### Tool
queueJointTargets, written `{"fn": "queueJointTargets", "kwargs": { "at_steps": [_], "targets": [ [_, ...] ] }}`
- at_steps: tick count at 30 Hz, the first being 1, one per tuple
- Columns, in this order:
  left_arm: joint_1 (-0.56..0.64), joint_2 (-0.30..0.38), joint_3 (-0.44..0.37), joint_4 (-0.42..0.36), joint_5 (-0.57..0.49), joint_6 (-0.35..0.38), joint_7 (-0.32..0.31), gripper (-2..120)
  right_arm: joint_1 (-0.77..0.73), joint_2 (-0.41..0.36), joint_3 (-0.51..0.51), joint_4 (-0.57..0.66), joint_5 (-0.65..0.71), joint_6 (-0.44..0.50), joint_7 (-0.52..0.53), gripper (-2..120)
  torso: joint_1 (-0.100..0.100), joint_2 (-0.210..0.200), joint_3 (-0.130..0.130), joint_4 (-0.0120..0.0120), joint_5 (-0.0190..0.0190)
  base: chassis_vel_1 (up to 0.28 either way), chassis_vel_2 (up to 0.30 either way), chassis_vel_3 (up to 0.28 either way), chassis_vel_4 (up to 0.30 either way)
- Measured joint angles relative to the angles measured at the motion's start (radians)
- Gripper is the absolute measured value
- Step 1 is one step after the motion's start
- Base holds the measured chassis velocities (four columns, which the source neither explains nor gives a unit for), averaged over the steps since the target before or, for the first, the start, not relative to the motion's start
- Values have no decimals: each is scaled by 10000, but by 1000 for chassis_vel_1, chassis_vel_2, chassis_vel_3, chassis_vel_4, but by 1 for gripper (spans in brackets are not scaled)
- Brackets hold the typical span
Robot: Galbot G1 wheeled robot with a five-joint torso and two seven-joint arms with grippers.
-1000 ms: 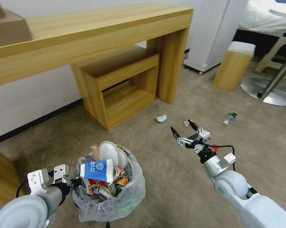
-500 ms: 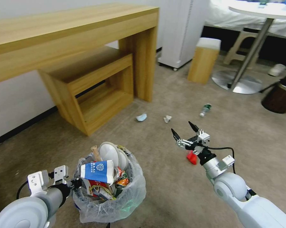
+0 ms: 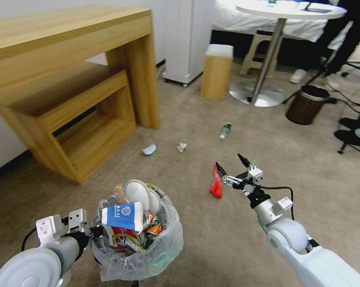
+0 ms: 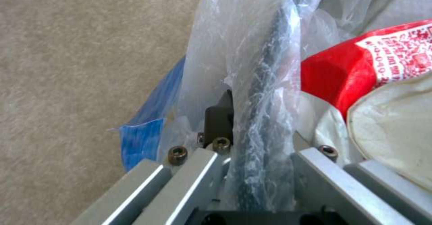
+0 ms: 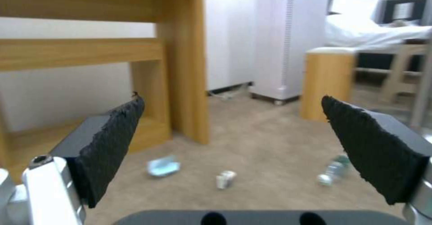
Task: Pick up the trash bin and place the garbage on the floor into it.
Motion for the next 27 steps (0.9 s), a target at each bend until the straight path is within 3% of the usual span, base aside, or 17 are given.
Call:
{"fn": "queueJointTargets", "kwargs": {
  "at_steps": [8,27],
  "targets": [
    [-232,146,30,105,-250,-31,-103,0,-362,2,268,-119,-316,-634,959,100,0,0,-1,10,-1,-4,-6,-7,-3],
    [-197,174,-6,22,-366,-79,-186,0,-826,578,-263,-348,-727,560,481,100,0,1,-1,9,0,0,0,0,0]
  ]
}}
